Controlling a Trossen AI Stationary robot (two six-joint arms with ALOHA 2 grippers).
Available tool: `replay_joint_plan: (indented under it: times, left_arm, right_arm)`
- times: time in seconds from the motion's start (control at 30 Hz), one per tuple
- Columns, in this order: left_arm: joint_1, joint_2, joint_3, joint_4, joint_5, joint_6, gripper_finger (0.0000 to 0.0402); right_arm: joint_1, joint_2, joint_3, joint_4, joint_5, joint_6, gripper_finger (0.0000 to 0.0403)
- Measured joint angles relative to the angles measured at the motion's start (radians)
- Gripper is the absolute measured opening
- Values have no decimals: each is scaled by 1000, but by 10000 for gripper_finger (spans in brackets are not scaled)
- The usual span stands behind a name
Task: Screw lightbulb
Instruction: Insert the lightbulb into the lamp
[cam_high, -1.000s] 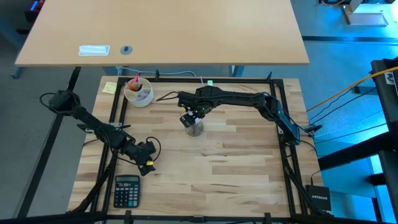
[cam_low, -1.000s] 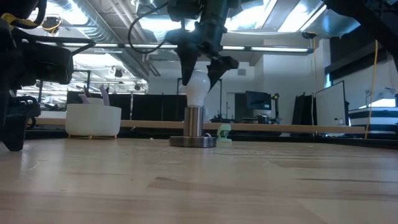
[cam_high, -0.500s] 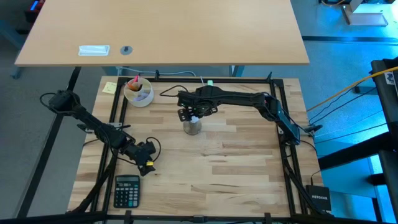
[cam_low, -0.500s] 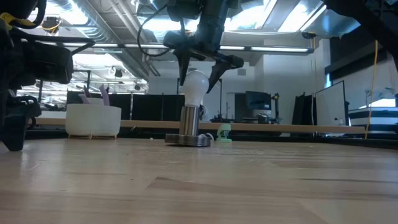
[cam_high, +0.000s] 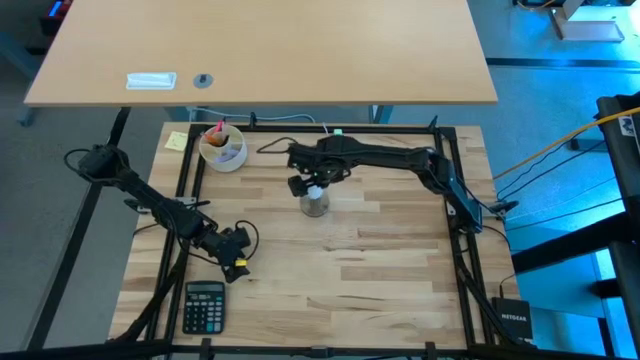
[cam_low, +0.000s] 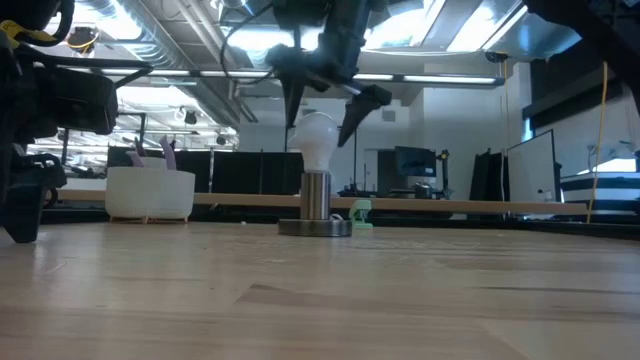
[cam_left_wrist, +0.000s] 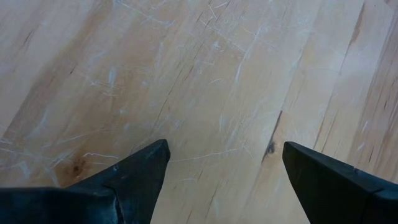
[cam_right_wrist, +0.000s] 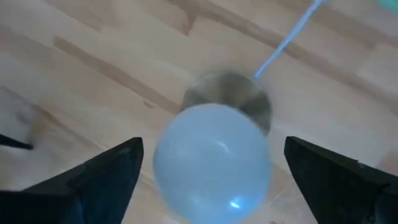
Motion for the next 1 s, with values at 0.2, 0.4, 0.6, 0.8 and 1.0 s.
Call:
replay_joint_plan:
  times: [0.2,0.4,0.6,0.8,1.0]
  left_arm:
    - [0,0,0,0,0,0,310]
    - [0,-1,0,0,0,0,310]
    - [0,-1,0,0,0,-1,310]
    - [0,-1,0,0,0,-30,310]
    - [0,-1,0,1,-2,-61,310]
  right_arm:
    - [-12,-38,0,-1,3,-101,362]
    - [-19,-94,2,-1,-20,-276,354]
    - [-19,-132,2,0,-96,-597,353]
    - [-17,-137,2,-36,-249,-870,353]
    - [-17,-137,2,-147,-271,-887,353]
